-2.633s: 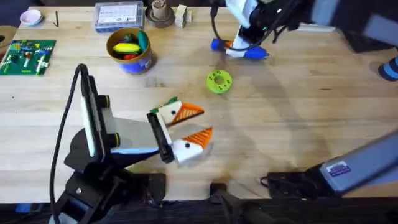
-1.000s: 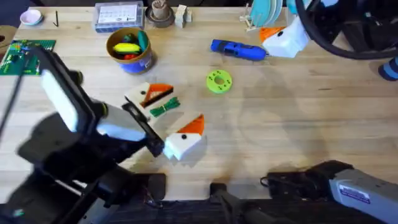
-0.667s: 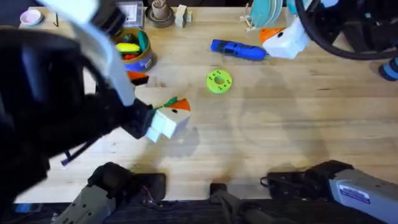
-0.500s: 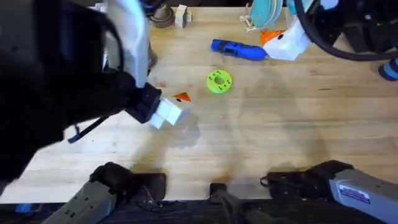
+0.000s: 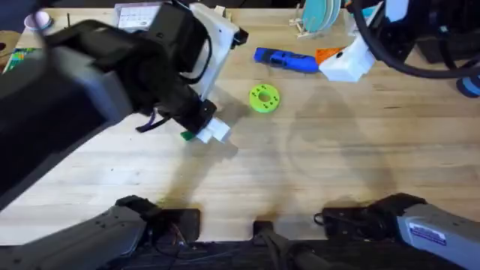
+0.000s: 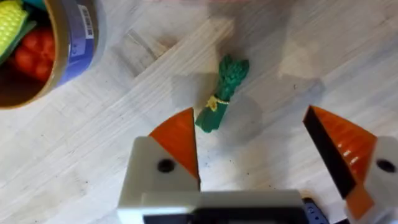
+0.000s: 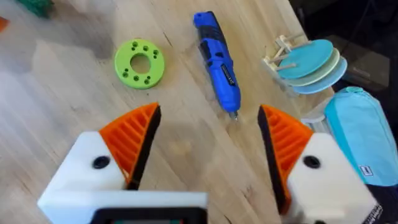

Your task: Pick up the gripper from the table and insert it into the empty holder that is missing its gripper. Then pick up a screw, insert it into the mounting hole, and use the screwdriver to tighten it. Finally, clean up the table by picking up the vegetable and placing it into the bucket.

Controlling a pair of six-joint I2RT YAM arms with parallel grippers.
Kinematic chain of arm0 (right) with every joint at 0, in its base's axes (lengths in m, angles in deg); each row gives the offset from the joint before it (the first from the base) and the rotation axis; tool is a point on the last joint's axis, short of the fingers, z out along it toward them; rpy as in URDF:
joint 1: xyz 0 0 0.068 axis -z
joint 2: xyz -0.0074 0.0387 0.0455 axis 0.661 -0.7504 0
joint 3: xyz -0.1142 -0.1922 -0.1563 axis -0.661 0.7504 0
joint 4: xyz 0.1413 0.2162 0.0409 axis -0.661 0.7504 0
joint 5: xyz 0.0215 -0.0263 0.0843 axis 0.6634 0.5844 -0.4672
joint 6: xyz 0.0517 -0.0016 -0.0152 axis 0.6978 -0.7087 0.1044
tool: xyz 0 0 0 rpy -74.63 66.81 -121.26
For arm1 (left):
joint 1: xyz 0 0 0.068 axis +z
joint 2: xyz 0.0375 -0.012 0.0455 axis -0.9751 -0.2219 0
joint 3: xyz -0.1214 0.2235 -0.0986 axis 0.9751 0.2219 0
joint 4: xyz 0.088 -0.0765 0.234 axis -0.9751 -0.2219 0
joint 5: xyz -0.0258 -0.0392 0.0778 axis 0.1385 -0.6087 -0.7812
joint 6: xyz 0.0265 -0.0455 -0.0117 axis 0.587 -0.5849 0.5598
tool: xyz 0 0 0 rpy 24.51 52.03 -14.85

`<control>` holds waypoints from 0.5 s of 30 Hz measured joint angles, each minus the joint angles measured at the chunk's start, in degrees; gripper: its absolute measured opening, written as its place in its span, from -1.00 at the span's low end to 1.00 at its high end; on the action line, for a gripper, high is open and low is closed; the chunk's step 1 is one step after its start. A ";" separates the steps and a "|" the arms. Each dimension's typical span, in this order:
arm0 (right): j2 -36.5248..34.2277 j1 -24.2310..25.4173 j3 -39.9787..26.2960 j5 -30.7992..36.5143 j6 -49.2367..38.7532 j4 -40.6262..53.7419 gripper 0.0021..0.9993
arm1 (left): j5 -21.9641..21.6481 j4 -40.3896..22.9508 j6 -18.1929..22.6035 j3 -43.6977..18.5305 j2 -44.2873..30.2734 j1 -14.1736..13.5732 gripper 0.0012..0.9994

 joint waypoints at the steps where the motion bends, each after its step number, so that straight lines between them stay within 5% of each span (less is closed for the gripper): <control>1: 0.00 0.00 0.00 0.00 0.00 0.00 0.96 | -0.13 0.76 0.08 0.00 -2.13 0.00 0.99; 11: 0.00 0.00 0.00 2.36 -0.43 0.02 0.96 | -0.96 4.21 0.27 -0.09 -21.07 0.02 0.99; 15: 0.00 0.00 0.00 4.36 -0.48 0.02 0.96 | -0.47 4.14 0.94 -1.33 -22.41 0.11 0.99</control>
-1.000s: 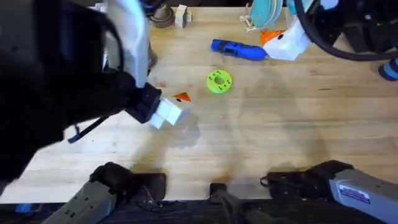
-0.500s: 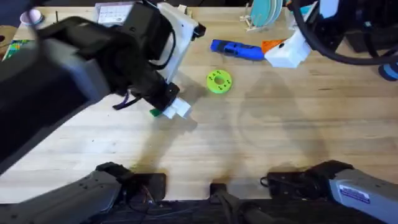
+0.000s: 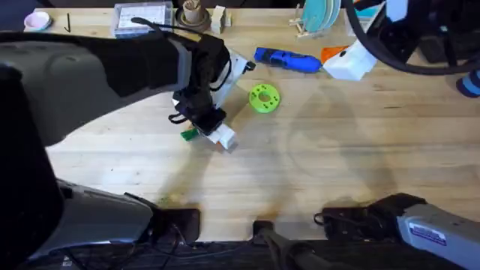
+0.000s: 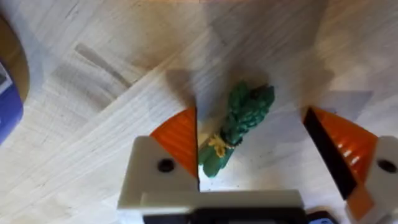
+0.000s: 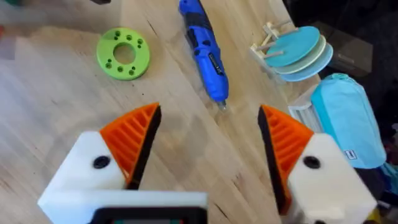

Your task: Pick up the gripper from the table and insert it into the empty holder that is missing its gripper. Then pick up a screw, insert it into the mounting hole, and use the screwdriver to tighten it. Finally, clean up the table by picking up the vegetable and placing it into the bucket.

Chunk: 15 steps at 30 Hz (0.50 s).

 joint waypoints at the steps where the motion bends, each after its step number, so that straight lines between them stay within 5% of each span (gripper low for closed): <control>1: 0.00 0.00 0.00 0.21 0.00 0.00 0.96 | 0.06 -0.10 0.06 -0.09 -0.14 0.00 0.95; 3: 0.00 0.00 0.00 0.56 -0.04 0.00 0.95 | 0.48 -0.14 0.08 -0.22 -0.16 0.00 0.73; 8: 0.00 0.00 0.00 1.19 -1.28 -0.09 0.96 | 0.52 0.71 0.11 -0.58 -0.16 -0.09 -0.79; 9: 0.00 0.00 0.00 1.19 -1.38 -0.21 0.96 | 0.81 0.68 0.23 -0.62 -0.16 -0.11 -0.93; 15: 0.00 0.00 0.00 1.22 -1.95 -0.26 0.96 | -0.50 -0.30 0.23 -1.01 -0.19 -0.35 -0.98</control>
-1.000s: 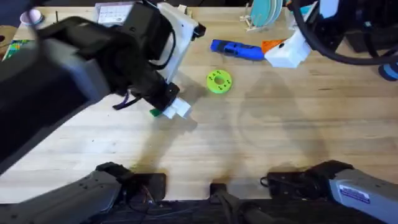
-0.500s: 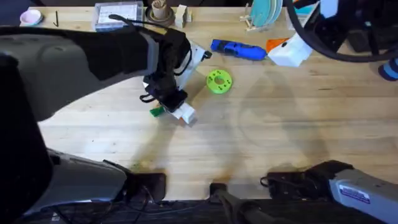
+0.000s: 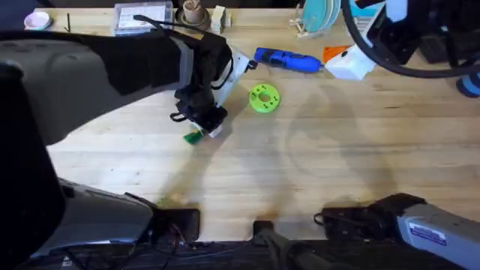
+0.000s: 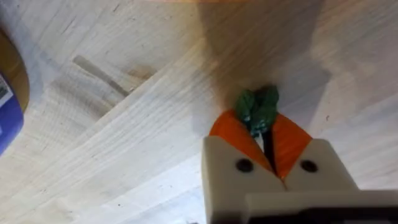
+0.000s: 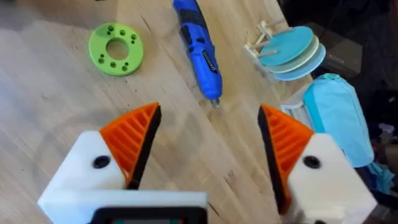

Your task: Pick up the gripper from the table and insert it into the empty holder that is missing its gripper. Then pick up a screw, insert it into the mounting hole, and use the screwdriver to tighten it. Finally, clean up the table by picking up the vegetable and placing it into the bucket.

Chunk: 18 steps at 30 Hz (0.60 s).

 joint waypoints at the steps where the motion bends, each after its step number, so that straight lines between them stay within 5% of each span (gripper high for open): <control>1: 0.00 0.00 0.00 0.00 -0.03 0.00 0.96 | -1.12 -0.68 0.21 -0.33 -0.12 0.07 -0.98; 10: 0.00 0.00 0.00 0.00 -0.21 0.01 0.96 | -5.50 -1.89 2.83 -9.67 2.60 2.40 -0.98; 18: 0.00 0.00 0.00 0.00 -0.21 0.71 0.96 | -6.47 6.12 3.23 -16.72 8.05 9.90 -0.98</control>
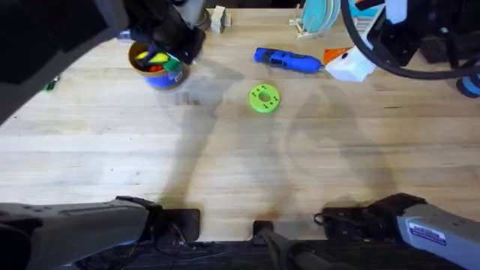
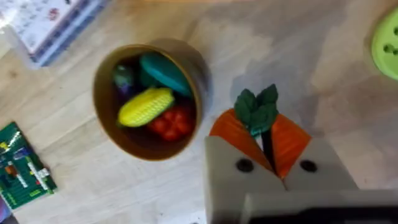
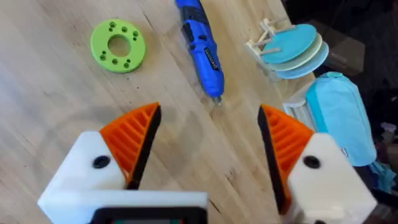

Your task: Pick up the gripper from the table and insert it into the empty holder that is missing its gripper. Then pick up a screw, insert it into the mounting hole, and use the screwdriver to tighten it. Finally, clean up the table by picking up the vegetable and placing it into the bucket.

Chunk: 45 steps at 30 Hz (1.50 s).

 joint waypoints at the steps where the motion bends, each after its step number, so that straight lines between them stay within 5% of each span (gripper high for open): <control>1: 0.00 0.00 0.00 0.00 0.00 0.25 0.96 | -0.15 1.16 0.00 -0.13 0.13 1.19 -0.98; 7: 0.00 0.00 0.00 0.00 0.00 0.82 0.96 | -1.12 5.60 0.00 -0.20 0.00 7.92 -0.98; 14: 0.00 0.00 0.00 -0.02 0.00 0.87 0.96 | -1.20 5.85 0.00 -0.20 -2.21 12.25 -0.98; 15: 0.00 0.00 0.00 -0.02 0.00 0.87 0.96 | -1.24 5.87 0.21 -0.20 -2.48 12.49 -0.89; 21: 0.00 0.00 0.00 -0.02 0.00 0.87 0.96 | -1.44 6.44 0.38 -0.20 -2.93 12.98 0.82; 23: 0.00 0.00 0.00 -0.02 0.00 0.88 0.96 | -1.40 6.63 0.28 -0.20 -2.93 12.96 0.98; 29: 0.00 0.00 0.00 -0.02 0.00 1.01 0.95 | 0.77 5.23 0.35 -0.20 -1.75 12.98 0.99; 36: 0.00 0.00 0.00 -0.02 0.00 2.08 0.96 | 13.16 0.70 1.68 -0.20 9.28 12.96 0.89; 42: 0.00 0.00 0.00 -0.02 0.00 2.09 0.96 | 23.21 -5.13 6.47 -0.20 20.09 12.96 0.42; 45: 0.00 0.00 0.00 -0.02 0.00 2.09 0.96 | 27.20 -7.59 8.70 -0.20 23.94 12.96 -0.18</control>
